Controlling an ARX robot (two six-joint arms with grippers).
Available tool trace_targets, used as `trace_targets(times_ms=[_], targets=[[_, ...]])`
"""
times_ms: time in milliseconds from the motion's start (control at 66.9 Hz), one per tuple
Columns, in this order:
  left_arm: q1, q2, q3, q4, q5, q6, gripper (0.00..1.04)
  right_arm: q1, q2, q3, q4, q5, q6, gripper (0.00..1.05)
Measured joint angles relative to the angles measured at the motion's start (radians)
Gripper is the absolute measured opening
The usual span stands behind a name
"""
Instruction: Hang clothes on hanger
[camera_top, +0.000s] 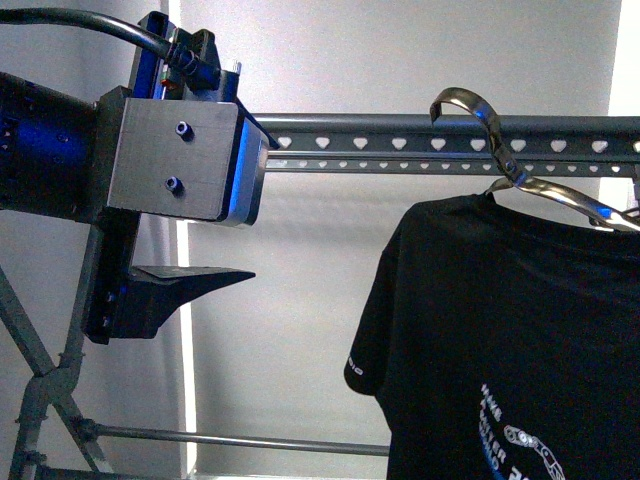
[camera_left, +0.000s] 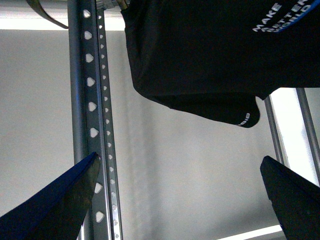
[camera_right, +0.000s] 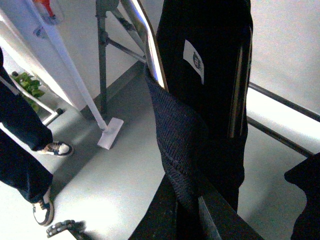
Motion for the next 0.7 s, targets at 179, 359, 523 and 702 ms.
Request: trace_targets(times_ms=[179,359,523,702], targets=[[0.105,-0.006,0.041,0.267,-0.497,-0.621,0.98,0.036,0.001,-0.018,0.069,0.056,0.140,0.05],[0.127,-0.059,0.103,0.201,-0.616,-1.554,0.98,0.040,0.008,-0.024,0.151,0.080,0.360,0.05],[0.115,-0.056,0.100,0.199,-0.608,-1.857,0.98,0.036,0.020,0.003,0.215,0.062,0.524,0.05],[0.117,-0.053,0.096,0.217,-0.552,-1.967,0.98,-0.003,0.065,0.085,0.258,0.075,0.733,0.05]])
